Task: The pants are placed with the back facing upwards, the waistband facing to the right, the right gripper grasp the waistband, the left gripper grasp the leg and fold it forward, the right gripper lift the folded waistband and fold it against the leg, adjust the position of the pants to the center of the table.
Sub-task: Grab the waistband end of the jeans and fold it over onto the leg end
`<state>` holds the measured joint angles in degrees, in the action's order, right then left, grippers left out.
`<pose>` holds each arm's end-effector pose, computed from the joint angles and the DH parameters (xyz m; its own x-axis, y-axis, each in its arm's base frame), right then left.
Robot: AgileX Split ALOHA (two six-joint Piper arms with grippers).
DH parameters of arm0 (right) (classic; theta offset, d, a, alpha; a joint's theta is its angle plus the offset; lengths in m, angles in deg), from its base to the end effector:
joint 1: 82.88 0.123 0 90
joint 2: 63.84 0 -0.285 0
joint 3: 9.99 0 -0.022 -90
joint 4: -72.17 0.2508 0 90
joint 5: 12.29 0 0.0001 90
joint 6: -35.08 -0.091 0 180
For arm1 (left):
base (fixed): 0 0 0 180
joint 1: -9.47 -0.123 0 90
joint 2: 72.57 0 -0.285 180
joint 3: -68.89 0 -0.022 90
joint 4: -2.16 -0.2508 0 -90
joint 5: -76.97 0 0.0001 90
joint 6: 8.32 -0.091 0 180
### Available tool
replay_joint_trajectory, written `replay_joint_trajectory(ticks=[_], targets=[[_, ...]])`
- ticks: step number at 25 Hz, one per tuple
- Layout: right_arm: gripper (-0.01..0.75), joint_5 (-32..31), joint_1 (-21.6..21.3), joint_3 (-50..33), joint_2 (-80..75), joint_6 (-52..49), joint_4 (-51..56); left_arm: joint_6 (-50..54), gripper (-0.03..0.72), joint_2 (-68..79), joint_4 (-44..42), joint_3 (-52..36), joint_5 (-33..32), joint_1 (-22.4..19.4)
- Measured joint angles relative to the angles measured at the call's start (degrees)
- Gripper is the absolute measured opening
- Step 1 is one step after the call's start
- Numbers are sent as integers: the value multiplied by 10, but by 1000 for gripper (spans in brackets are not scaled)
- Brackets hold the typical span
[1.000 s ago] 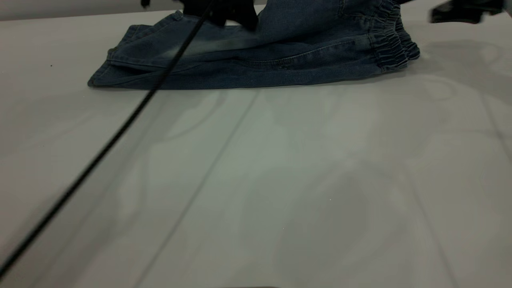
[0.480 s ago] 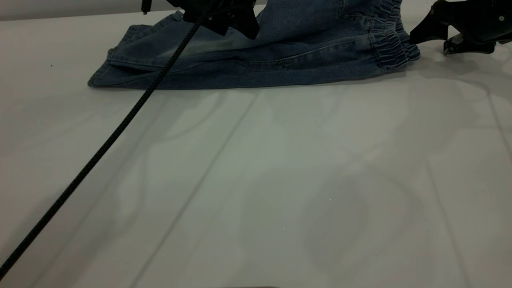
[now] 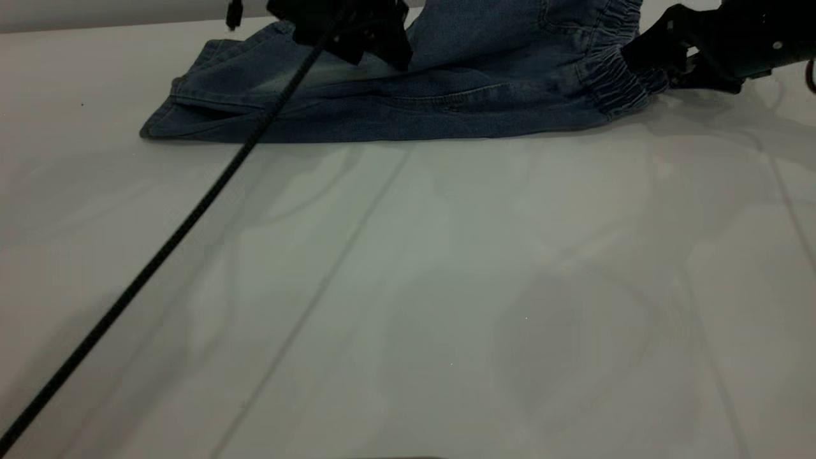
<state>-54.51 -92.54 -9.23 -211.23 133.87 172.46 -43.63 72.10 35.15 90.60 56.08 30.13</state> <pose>0.4464 -0.0149 0.0290 -0.7506 0.1939 -0.6317 -0.2508 0.8008 0.5438 0.4722 -0.1970 0.1007 -0.6896 0.3345 -0.6423 0.5114 0.8529 -0.1049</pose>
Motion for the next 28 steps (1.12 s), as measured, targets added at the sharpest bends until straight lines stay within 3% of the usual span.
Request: replay_joint_trajectory(ticks=[10,15,18,25,28], targets=[[573,-101,-1,0,-6,0,22,0,514,33,20,0,17,0],[559,-91,2,1,-6,-32,20,0,514,39,24,3,21,0],[519,-54,10,1,-6,-56,0,0,514,39,25,3,21,0],[414,-40,37,1,-6,-62,-12,0,514,39,32,3,22,0],[306,-30,49,1,-6,-62,-12,0,514,40,34,3,22,0]])
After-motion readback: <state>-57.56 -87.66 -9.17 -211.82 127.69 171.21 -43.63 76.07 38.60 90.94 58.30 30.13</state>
